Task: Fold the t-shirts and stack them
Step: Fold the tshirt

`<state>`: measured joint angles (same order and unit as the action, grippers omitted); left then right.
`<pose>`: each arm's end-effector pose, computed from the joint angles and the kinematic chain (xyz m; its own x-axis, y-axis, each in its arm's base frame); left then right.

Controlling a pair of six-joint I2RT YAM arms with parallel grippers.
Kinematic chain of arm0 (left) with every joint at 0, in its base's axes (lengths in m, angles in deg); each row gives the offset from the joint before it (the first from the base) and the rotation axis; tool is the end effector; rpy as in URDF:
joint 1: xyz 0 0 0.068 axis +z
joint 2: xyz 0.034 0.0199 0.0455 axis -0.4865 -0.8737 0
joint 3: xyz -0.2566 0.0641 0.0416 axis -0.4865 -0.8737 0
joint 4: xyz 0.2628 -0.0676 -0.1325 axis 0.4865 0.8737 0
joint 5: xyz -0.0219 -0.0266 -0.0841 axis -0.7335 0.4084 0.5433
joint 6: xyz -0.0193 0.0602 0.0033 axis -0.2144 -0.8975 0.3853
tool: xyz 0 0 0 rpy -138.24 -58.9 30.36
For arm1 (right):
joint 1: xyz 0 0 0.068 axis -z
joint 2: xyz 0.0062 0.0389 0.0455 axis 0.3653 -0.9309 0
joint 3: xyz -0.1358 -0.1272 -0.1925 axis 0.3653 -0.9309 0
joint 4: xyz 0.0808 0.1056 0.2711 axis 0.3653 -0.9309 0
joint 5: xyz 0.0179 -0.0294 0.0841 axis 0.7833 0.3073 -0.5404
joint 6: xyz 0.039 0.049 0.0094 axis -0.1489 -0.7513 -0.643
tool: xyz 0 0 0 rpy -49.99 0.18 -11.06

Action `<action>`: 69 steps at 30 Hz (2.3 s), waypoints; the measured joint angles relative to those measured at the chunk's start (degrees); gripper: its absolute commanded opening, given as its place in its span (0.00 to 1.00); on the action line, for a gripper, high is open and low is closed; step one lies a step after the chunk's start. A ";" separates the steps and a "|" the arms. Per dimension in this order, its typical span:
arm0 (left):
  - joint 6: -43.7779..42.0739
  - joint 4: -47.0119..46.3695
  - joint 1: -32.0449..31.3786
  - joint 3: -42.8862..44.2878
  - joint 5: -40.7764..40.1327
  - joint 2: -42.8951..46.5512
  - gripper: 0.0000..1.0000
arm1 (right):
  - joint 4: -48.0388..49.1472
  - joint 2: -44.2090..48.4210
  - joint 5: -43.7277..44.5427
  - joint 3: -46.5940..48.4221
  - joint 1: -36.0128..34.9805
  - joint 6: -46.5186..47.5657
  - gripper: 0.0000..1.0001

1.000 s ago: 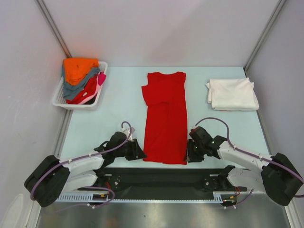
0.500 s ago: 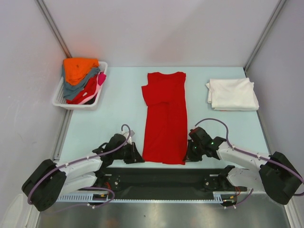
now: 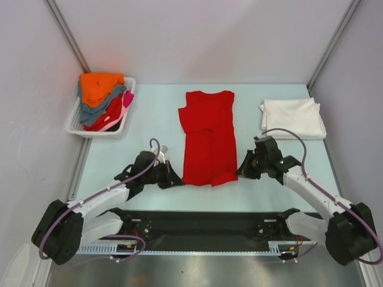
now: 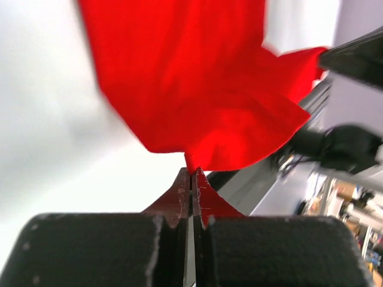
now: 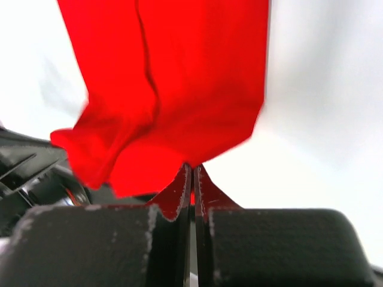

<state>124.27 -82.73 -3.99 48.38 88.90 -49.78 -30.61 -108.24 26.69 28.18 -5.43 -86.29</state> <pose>0.1843 -0.1458 0.1184 -0.9426 -0.1870 -0.2768 0.0925 0.6500 -0.7543 0.2181 0.1232 0.1753 -0.9094 0.2638 -0.3215 0.0548 0.8423 0.5361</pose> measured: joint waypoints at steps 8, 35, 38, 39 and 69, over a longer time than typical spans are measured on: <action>-0.50 -3.41 7.45 14.49 1.22 -13.79 0.00 | 4.02 -16.06 -4.42 11.32 9.20 5.18 0.00; -6.67 0.28 13.70 50.29 -2.21 -47.60 0.26 | 6.16 -51.63 -3.56 46.95 16.96 7.41 0.63; -7.13 0.90 14.08 51.34 -3.08 -49.55 0.71 | 6.43 -52.96 -2.95 48.35 17.25 7.63 0.83; -7.19 1.20 14.21 51.58 -3.43 -49.92 0.75 | 6.34 -53.07 -2.69 48.24 17.25 7.87 0.84; -9.57 -6.34 11.06 31.63 -2.95 -42.01 0.38 | 16.31 -36.17 -0.50 18.25 11.08 10.58 0.14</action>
<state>114.70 -89.06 7.07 80.00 85.95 -91.79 -14.31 -144.42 26.19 46.43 5.65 -75.71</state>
